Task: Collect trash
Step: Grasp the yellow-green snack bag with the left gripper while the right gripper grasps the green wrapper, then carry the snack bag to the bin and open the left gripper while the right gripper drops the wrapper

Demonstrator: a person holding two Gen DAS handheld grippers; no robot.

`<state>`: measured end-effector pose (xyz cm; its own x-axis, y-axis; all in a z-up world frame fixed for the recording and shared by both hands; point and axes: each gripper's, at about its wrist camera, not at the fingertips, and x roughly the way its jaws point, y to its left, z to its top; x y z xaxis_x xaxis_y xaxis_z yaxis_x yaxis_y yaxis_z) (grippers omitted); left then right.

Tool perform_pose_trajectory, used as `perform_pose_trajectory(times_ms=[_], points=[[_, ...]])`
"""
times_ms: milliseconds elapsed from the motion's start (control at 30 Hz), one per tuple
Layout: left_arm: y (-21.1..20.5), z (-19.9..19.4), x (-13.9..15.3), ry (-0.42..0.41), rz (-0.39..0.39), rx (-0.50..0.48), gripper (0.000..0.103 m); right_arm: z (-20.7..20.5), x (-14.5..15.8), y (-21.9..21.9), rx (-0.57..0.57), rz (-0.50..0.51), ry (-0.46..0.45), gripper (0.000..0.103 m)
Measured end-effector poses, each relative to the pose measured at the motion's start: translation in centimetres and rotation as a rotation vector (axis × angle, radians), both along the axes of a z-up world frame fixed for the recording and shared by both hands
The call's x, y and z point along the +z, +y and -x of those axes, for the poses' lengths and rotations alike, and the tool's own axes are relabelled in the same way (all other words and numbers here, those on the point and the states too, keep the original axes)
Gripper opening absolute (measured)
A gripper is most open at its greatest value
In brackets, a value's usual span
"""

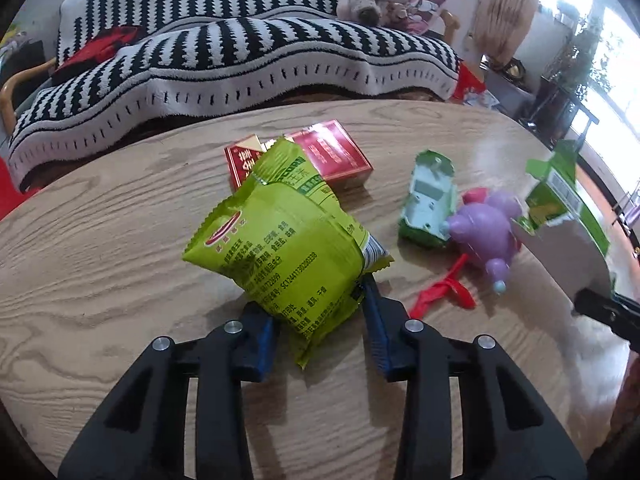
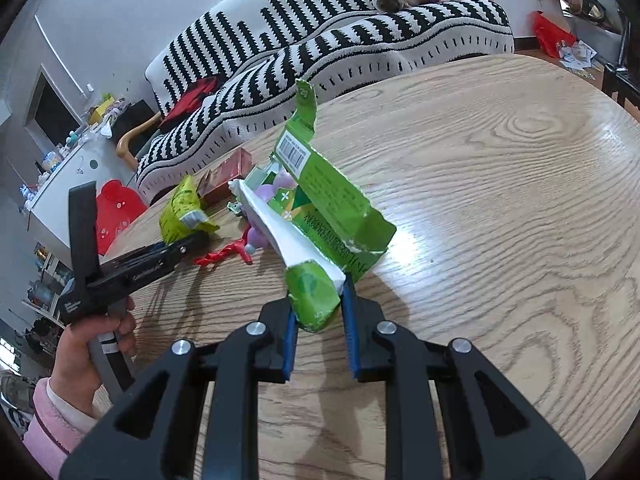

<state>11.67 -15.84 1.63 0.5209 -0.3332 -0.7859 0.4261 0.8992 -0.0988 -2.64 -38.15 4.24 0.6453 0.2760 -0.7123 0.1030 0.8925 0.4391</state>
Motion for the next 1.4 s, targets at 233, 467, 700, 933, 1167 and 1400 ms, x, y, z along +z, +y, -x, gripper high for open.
perform_pose_trajectory(times_ms=[233, 467, 700, 933, 1167, 1400], points=[[2.0, 1.6, 2.1, -0.028, 0.021, 0.016, 0.035, 0.2, -0.1, -0.4, -0.028, -0.010, -0.001, 0.020], [3.1, 3.2, 3.2, -0.027, 0.022, 0.026, 0.035, 0.5, 0.0, 0.0, -0.046, -0.024, -0.003, 0.020], [4.3, 3.8, 3.2, -0.033, -0.011, 0.031, 0.035, 0.3, -0.1, 0.0, -0.055, -0.006, 0.001, 0.020], [4.6, 5.1, 3.7, -0.035, -0.011, 0.027, 0.035, 0.4, 1.0, 0.7, -0.060, 0.039, -0.032, 0.020], [-1.3, 17.6, 8.1, -0.115, 0.064, -0.157, 0.035, 9.0, 7.4, -0.1, -0.123, 0.049, -0.241, 0.020], [-10.6, 31.8, 7.3, -0.028, 0.037, -0.511, 0.035, 24.9, 7.1, -4.1, -0.163, 0.209, -0.167, 0.020]])
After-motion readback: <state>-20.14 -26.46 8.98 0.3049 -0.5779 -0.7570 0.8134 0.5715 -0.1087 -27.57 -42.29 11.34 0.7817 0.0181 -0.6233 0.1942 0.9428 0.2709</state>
